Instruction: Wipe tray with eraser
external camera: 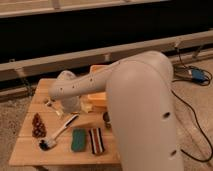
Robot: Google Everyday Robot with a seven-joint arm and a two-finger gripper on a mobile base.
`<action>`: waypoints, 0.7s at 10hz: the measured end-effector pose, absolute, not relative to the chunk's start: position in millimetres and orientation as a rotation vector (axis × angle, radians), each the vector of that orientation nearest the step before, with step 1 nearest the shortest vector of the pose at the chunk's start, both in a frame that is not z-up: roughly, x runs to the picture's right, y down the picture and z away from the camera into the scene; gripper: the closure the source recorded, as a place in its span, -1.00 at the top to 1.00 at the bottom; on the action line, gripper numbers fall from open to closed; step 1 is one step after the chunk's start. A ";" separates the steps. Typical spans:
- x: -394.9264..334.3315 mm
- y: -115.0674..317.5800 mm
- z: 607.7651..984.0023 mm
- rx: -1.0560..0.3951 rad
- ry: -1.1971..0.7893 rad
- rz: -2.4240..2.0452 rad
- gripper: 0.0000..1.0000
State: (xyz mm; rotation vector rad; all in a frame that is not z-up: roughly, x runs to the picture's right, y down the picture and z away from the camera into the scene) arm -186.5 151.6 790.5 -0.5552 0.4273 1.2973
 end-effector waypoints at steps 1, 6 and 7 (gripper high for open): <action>-193.4 166.1 799.8 -0.568 0.454 1.312 0.60; -189.1 209.0 798.1 -0.615 0.521 1.405 0.60; -186.5 217.6 791.8 -0.622 0.519 1.404 0.60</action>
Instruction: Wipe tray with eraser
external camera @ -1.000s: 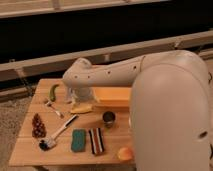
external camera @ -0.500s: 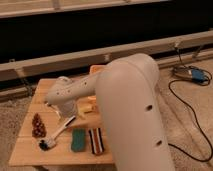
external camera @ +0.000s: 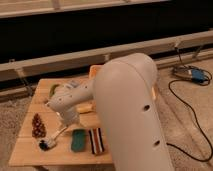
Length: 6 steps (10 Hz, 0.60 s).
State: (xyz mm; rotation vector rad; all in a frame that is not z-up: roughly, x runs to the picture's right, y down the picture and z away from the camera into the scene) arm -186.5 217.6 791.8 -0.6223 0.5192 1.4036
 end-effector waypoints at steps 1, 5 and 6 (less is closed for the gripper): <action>-185.6 227.9 786.0 -0.634 0.513 1.389 0.60; -169.7 249.7 781.3 -0.650 0.517 1.374 0.60; -166.2 252.3 783.0 -0.650 0.520 1.380 0.60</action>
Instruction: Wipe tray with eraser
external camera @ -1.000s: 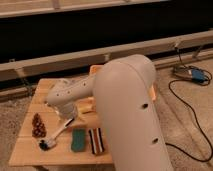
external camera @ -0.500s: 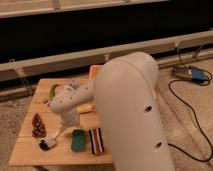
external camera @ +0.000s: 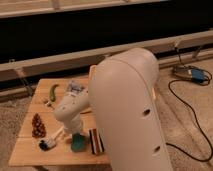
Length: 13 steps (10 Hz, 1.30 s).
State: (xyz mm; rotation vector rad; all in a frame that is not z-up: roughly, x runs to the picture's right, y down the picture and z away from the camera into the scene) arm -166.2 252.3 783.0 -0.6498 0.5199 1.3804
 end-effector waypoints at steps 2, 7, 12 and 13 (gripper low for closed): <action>-157.3 255.4 787.6 -0.646 0.531 1.392 0.60; -162.7 254.4 789.4 -0.643 0.518 1.362 -0.17; -174.4 222.3 755.2 -0.589 0.461 1.306 -1.00; -172.9 206.9 743.5 -0.570 0.447 1.300 -1.00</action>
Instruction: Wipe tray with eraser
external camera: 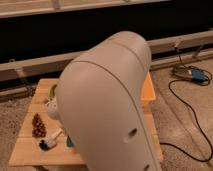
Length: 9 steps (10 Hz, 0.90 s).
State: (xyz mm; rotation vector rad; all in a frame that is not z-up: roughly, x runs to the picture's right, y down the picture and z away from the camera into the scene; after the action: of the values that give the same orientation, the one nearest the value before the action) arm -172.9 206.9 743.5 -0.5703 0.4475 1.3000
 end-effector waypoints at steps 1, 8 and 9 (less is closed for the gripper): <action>-170.5 194.2 735.1 -0.554 0.437 1.299 -1.00; -96.1 55.4 727.8 -0.437 0.365 1.379 -1.00; -85.3 35.1 725.9 -0.424 0.357 1.390 -1.00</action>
State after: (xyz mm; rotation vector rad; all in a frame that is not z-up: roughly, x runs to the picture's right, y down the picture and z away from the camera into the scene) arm -85.3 35.1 725.9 -0.4237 0.3569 1.3900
